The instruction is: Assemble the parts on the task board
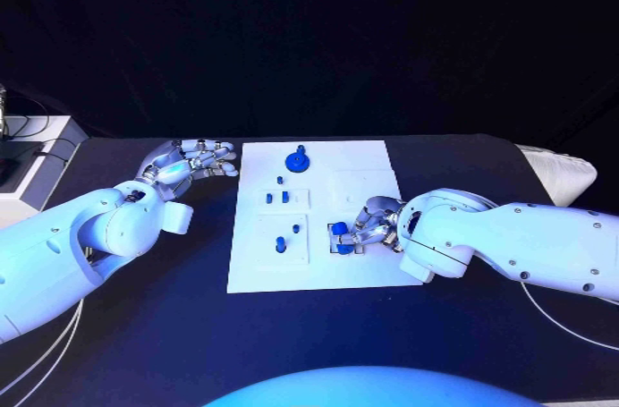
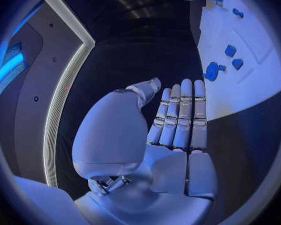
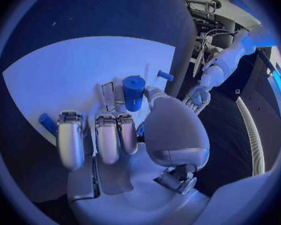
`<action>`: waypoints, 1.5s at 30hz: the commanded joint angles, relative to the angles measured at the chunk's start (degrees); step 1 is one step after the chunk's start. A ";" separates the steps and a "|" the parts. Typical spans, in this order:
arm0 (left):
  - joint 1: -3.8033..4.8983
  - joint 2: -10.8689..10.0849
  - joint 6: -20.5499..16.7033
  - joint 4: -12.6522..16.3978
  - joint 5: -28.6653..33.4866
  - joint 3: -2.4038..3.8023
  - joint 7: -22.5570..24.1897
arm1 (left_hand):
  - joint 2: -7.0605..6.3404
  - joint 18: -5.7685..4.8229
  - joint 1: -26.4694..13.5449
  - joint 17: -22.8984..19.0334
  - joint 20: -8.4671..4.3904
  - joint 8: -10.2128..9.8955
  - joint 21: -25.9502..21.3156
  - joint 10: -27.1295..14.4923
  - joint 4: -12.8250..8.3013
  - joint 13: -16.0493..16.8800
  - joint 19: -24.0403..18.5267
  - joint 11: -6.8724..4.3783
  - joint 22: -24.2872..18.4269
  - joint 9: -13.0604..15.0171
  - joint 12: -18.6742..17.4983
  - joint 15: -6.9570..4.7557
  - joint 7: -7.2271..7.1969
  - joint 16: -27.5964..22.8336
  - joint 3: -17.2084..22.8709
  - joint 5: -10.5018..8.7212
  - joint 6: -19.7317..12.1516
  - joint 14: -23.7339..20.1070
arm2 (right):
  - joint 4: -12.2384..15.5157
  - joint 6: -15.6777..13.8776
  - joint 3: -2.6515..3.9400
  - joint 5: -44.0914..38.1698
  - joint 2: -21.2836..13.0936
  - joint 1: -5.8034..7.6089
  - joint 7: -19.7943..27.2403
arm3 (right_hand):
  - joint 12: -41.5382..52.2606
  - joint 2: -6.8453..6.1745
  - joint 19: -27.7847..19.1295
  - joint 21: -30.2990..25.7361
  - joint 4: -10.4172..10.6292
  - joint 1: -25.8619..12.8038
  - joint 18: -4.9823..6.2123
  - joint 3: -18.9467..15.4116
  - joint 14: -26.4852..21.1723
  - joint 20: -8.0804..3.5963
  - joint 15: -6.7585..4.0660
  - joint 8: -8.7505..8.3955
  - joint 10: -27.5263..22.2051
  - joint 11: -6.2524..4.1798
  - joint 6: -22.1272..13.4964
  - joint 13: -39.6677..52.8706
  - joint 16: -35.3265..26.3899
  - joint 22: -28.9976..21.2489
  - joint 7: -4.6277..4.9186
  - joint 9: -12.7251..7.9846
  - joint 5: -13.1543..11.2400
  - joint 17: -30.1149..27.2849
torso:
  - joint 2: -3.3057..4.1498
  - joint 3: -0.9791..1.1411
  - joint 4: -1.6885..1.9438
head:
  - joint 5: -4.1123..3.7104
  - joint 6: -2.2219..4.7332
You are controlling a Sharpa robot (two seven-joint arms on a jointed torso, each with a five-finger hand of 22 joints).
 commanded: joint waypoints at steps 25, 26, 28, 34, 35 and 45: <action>0.01 0.19 0.40 0.05 0.31 0.05 0.23 | -0.41 0.12 -0.32 0.13 0.07 -0.41 -0.28 -0.08 0.46 -0.09 0.37 0.41 -0.14 -0.08 -0.36 0.22 0.25 0.07 -0.02 0.13 0.02 0.10 | -1.05 -2.79 -0.17 -4.14 1.83 -0.35 1.29 | 0.15 -0.84 5.09 0.33 0.19 -2.67 -0.42 -0.65 5.44 -0.13 -0.16 -0.65 5.98 -0.20 0.85 14.93 0.19 13.64 -0.12 0.15 -4.43 12.61 | 0.00 -0.01 -0.03 | 0.06 0.28; 0.01 0.19 0.40 0.05 0.31 0.05 0.23 | -0.41 0.12 -0.32 0.13 0.07 -0.41 -0.28 -0.08 0.46 -0.09 0.37 0.41 -0.14 -0.08 -0.36 0.22 0.25 0.07 -0.02 0.13 0.02 0.10 | -1.04 -2.81 -0.17 -4.15 1.85 -0.35 1.33 | 0.12 -0.76 5.08 0.28 0.24 -3.38 -0.41 -0.98 5.43 -0.13 -0.16 -0.70 5.97 -0.19 0.92 14.92 0.17 13.63 -0.14 0.25 -5.70 12.56 | -0.01 -0.01 -0.04 | 0.06 0.30; 0.01 0.18 0.38 0.05 0.31 0.05 0.21 | -0.41 0.12 -0.32 0.13 0.07 -0.41 -0.28 -0.08 0.46 -0.09 0.37 0.41 -0.14 -0.08 -0.36 0.22 0.25 0.07 -0.02 0.13 0.02 0.10 | -1.00 -2.80 -0.17 -4.17 1.89 -0.35 1.52 | 0.06 -0.74 5.09 0.28 0.23 -4.55 -0.41 -1.73 5.43 -0.13 -0.16 -0.75 5.93 -0.21 1.00 14.88 0.18 13.65 -0.15 0.44 -7.97 12.58 | -0.02 -0.01 -0.04 | 0.08 0.29; 0.01 0.17 0.37 0.03 0.31 0.05 0.16 | -0.42 0.12 -0.32 0.18 0.08 -0.42 -0.33 -0.10 0.47 -0.09 0.37 0.43 -0.16 -0.09 -0.42 0.24 0.27 0.05 -0.01 0.13 0.01 0.06 | -0.96 -2.06 -0.17 -4.02 1.90 -0.38 1.99 | -0.28 -0.70 5.10 0.30 0.33 -7.96 -0.42 -6.94 5.43 -0.08 -0.10 -0.99 5.74 -0.15 0.94 14.66 0.15 13.71 -0.09 1.20 -16.05 12.57 | -0.03 0.01 -0.07 | 0.12 0.34; 0.01 0.17 0.36 0.02 0.31 0.05 0.15 | -0.42 0.12 -0.32 0.18 0.08 -0.42 -0.33 -0.10 0.47 -0.09 0.37 0.43 -0.16 -0.09 -0.42 0.24 0.27 0.05 -0.01 0.13 0.01 0.06 | -0.94 -1.87 -0.17 -3.97 1.89 -0.39 2.08 | -0.32 -0.63 5.10 0.30 0.34 -8.23 -0.42 -8.07 5.43 -0.06 -0.09 -1.04 5.72 -0.13 0.91 14.63 0.16 13.72 -0.08 1.30 -16.97 12.58 | -0.03 0.01 -0.07 | 0.12 0.34; 0.01 0.15 0.29 0.01 0.31 0.05 0.03 | -0.51 0.09 -0.35 0.28 0.11 -0.49 -0.47 -0.20 0.53 -0.10 0.35 0.51 -0.24 -0.14 -0.61 0.31 0.37 -0.02 -0.06 0.13 -0.06 -0.07 | -0.55 -1.10 -0.17 -4.06 1.30 -0.48 2.81 | -0.66 -2.23 5.12 0.27 0.53 -10.45 -0.43 -14.52 5.45 0.04 0.01 -1.40 5.54 -0.03 0.79 14.44 0.16 13.77 0.03 1.88 -22.91 12.66 | -0.01 0.03 -0.03 | 0.19 0.32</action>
